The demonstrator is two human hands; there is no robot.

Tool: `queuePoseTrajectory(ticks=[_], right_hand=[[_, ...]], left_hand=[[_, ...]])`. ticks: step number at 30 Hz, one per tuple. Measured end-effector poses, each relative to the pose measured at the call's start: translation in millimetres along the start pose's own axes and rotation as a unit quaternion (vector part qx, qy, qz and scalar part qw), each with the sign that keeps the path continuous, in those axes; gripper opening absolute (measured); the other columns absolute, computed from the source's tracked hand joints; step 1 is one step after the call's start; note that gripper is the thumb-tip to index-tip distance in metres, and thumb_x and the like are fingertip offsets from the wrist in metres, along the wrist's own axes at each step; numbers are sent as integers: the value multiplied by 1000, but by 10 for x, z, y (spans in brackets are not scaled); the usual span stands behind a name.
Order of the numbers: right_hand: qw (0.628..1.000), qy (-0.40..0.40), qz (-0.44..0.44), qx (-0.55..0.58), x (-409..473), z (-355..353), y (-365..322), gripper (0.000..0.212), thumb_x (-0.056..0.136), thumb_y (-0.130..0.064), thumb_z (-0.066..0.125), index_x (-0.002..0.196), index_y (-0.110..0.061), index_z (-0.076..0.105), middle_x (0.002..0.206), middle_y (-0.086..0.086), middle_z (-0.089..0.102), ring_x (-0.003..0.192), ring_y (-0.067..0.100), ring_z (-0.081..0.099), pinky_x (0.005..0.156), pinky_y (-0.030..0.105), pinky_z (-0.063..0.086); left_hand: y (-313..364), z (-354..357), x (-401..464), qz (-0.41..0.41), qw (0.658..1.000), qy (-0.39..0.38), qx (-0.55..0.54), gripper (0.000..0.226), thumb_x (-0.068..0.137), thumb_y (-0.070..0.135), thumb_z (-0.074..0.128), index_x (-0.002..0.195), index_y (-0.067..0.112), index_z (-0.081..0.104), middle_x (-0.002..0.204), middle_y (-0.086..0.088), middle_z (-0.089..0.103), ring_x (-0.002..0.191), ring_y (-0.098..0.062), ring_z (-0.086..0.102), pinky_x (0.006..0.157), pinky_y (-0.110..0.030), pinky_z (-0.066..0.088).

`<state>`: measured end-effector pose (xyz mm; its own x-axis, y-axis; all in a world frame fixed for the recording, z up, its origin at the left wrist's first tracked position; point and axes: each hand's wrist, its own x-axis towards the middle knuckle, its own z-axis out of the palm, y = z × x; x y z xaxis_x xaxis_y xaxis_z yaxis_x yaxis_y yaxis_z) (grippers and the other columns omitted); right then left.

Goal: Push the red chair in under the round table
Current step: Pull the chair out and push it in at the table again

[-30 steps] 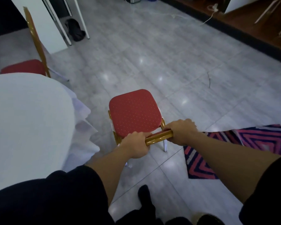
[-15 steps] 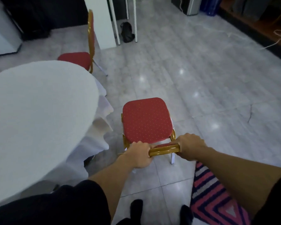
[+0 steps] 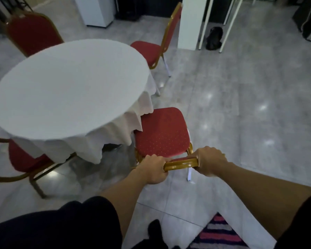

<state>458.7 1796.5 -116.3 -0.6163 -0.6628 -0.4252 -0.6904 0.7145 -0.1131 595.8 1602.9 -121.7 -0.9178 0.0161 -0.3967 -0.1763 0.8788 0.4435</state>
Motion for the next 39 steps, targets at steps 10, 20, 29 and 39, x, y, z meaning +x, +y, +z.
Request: queuePoseTrajectory(ticks=[10, 20, 29, 39], right_hand=[[991, -27, -118, -52, 339, -221, 269, 23, 93, -30, 60, 108, -39, 75, 82, -7, 68, 73, 20, 64, 68, 34, 55], [967, -30, -227, -110, 399, -361, 850, 9, 96, -30, 63, 94, -24, 69, 89, 1, 71, 76, 22, 65, 68, 34, 51], [947, -45, -290, -129, 434, -440, 930, 10, 96, -28, 62, 94, -21, 70, 85, 1, 65, 77, 23, 63, 72, 35, 50], [939, -59, -311, -137, 1161, -684, 661, 17, 93, -30, 60, 101, -34, 74, 83, -4, 68, 76, 21, 67, 74, 38, 60]], left_hand=[[290, 104, 19, -115, 991, 45, -55, 37, 95, 28, 56, 129, 29, 70, 94, -1, 74, 83, -26, 71, 85, -41, 62], [1119, 503, 204, -238, 957, 113, -118, 50, 93, 25, 56, 140, 36, 66, 98, -4, 78, 86, -25, 74, 82, -34, 58], [1321, 530, 218, -270, 939, 108, -182, 47, 89, 15, 57, 130, 35, 71, 94, 4, 71, 96, -27, 73, 88, -38, 59], [791, 192, 498, -281, 929, 122, -207, 52, 79, 23, 50, 123, 42, 70, 90, 8, 73, 90, -24, 72, 81, -37, 58]])
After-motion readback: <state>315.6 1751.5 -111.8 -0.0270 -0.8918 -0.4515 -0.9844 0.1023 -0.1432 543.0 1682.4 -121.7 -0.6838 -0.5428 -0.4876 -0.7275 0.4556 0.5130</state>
